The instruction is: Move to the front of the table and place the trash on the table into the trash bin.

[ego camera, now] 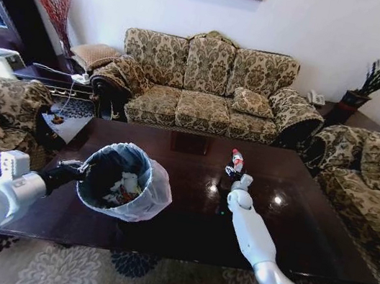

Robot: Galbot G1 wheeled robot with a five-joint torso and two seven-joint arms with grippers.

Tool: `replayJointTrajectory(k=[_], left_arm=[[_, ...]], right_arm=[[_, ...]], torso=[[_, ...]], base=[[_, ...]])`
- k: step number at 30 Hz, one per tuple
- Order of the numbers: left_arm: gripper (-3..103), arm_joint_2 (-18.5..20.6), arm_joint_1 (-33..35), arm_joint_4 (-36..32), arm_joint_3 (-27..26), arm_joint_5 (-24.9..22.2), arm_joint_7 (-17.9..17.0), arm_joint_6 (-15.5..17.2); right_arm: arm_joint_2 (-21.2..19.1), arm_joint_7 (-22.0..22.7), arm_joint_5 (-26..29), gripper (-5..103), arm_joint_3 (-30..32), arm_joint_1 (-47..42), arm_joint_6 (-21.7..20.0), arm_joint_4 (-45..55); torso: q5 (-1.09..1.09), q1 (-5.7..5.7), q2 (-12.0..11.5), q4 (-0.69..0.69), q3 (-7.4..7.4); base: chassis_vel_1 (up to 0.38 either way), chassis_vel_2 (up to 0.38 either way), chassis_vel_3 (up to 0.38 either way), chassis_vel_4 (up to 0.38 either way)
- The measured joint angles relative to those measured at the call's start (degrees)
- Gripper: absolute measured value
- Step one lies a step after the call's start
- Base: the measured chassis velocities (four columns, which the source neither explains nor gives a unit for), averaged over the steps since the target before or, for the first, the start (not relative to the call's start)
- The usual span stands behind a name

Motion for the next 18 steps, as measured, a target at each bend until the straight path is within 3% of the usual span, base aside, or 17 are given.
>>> replayJointTrajectory(k=[9,11,14,16,18], left_arm=[[0,-0.31,-0.27,-0.38,0.77,0.92,0.6,-0.4],[0,-0.3,-0.35,-0.62,1.04,1.01,0.72,-0.42],[0,-0.42,-0.29,-0.66,1.07,1.13,0.85,-0.45],[0,-0.48,-0.22,-0.44,0.91,1.16,1.05,-0.55],[0,-0.48,-0.22,-0.43,0.89,1.16,1.05,-0.56]], right_arm=[[-0.43,-3.38,1.0,101,-0.06,4.3,0.13,-5.84],[-0.55,-3.97,1.43,92,-0.06,5.05,-0.43,-6.7],[-0.44,-4.44,2.22,87,-0.1,6.05,-1.27,-8.0],[-0.22,-4.83,2.51,70,-0.25,6.41,-1.86,-8.57],[-0.21,-4.84,2.52,70,-0.26,6.41,-1.91,-8.57]], torso=[[0.0,0.03,0.0,0.0,0.01],[0.0,0.02,0.0,-0.01,0.01],[0.0,0.02,0.0,-0.01,0.0],[0.01,0.02,0.0,0.01,0.01],[0.01,0.02,0.0,0.01,0.01]], base=[[0.0,0.0,0.0,0.0],[0.0,0.0,0.0,0.0],[0.0,0.0,0.0,0.0],[0.0,0.0,0.0,0.0],[0.0,0.0,0.0,0.0]])
